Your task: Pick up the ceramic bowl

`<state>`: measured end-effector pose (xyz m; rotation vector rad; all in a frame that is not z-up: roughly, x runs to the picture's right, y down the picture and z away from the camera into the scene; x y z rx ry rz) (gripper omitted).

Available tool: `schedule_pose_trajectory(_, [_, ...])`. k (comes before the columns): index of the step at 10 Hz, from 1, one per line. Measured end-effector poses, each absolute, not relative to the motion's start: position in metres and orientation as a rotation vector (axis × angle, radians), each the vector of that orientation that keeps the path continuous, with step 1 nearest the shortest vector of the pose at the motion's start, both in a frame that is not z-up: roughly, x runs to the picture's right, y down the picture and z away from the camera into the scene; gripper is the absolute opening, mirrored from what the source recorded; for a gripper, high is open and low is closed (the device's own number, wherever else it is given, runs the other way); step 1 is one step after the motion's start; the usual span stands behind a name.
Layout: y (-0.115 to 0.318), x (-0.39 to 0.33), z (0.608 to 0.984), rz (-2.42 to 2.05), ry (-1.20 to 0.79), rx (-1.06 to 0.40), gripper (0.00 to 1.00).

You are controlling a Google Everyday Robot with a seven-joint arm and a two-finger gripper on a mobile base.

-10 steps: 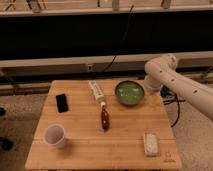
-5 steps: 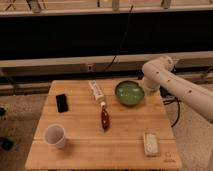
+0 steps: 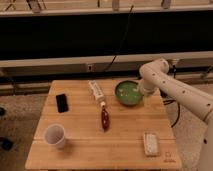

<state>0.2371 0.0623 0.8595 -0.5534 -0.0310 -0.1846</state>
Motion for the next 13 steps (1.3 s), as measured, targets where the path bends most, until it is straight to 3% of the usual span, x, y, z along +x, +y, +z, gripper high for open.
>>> schedule_pose_trajectory(13, [0.081,0.241,0.898,-0.185,-0.008,-0.653,0.80])
